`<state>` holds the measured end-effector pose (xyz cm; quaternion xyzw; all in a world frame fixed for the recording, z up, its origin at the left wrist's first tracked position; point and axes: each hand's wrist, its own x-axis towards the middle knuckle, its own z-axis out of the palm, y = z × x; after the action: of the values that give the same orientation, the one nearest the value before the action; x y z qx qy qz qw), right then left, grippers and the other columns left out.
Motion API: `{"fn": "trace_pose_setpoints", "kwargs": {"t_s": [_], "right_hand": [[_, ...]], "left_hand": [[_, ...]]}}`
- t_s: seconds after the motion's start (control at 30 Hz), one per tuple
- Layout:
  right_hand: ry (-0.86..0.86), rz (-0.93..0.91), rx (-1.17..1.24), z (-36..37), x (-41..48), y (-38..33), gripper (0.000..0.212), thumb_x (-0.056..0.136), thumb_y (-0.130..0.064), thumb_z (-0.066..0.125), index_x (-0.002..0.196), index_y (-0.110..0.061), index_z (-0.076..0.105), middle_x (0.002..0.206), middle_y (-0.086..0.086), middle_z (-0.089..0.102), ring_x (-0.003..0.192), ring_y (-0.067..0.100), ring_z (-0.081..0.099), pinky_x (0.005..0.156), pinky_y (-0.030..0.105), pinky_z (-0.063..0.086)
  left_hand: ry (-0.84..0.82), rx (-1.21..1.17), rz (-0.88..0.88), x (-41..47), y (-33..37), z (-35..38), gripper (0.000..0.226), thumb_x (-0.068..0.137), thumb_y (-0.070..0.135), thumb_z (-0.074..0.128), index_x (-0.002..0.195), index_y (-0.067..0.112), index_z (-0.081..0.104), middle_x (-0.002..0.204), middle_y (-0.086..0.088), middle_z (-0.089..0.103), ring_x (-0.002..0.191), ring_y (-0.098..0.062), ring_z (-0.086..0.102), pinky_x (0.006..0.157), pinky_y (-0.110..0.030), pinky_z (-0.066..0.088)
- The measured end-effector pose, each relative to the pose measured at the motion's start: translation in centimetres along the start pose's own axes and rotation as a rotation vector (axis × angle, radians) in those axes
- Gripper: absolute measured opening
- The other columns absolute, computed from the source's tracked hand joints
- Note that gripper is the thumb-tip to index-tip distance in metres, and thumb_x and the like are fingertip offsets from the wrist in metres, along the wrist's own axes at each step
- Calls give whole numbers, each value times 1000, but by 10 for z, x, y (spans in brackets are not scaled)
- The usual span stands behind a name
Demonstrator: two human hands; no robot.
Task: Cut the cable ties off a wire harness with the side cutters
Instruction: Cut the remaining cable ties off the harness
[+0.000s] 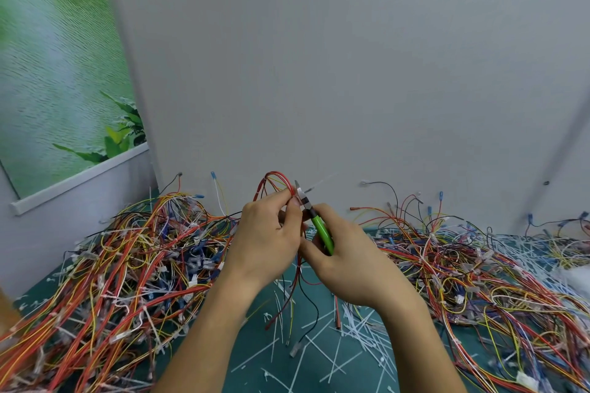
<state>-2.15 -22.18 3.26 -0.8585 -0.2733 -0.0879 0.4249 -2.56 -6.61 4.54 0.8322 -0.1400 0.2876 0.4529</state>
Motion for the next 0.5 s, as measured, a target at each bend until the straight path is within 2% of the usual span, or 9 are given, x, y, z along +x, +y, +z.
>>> {"fn": "trace_pose_setpoints", "kwargs": {"t_s": [0.07, 0.17, 0.33, 0.37, 0.43, 0.5], "right_hand": [[3, 1, 7, -1, 0, 1, 18, 100, -39, 60, 116, -41, 53, 71, -6, 64, 55, 9, 53, 53, 17, 44], [32, -9, -22, -2, 0, 3, 16, 101, -40, 60, 116, -40, 56, 72, -18, 62, 58, 8, 53, 57, 16, 44], [127, 13, 19, -2, 2, 2, 17, 99, -39, 64, 115, -42, 62, 75, -6, 64, 63, 12, 54, 59, 18, 45], [136, 20, 43, -2, 2, 1, 16, 98, -39, 65, 114, -41, 63, 75, -6, 64, 63, 12, 53, 59, 17, 45], [134, 20, 87, 0, 3, -2, 12, 98, -38, 65, 109, -41, 65, 72, -12, 63, 60, 8, 51, 56, 14, 43], [152, 40, 203, 5, 6, -4, 3, 98, -36, 66, 100, -38, 65, 62, -15, 57, 53, 7, 45, 53, 17, 40]], "left_hand": [[-9, -4, -8, 0, 0, -1, 26, 105, 19, 50, 86, 19, 68, 62, 19, 61, 57, 0, 58, 49, -8, 37], [-21, 4, -27, 0, -1, 0, 27, 105, 22, 49, 87, 20, 68, 68, 9, 66, 62, -5, 62, 51, -11, 39], [0, -34, -22, -1, 2, 1, 24, 106, 26, 49, 93, 21, 70, 71, 9, 69, 61, -2, 63, 51, -12, 42], [21, -40, -14, -1, 2, 1, 24, 105, 27, 50, 93, 20, 70, 70, 8, 69, 60, -2, 64, 51, -17, 45], [75, -28, -3, -1, 3, 3, 26, 104, 31, 51, 90, 19, 69, 72, 6, 71, 64, -8, 67, 55, -37, 54], [155, -21, 10, -2, 3, 4, 27, 99, 36, 52, 87, 18, 68, 74, 5, 72, 66, -11, 70, 59, -45, 56]]}}
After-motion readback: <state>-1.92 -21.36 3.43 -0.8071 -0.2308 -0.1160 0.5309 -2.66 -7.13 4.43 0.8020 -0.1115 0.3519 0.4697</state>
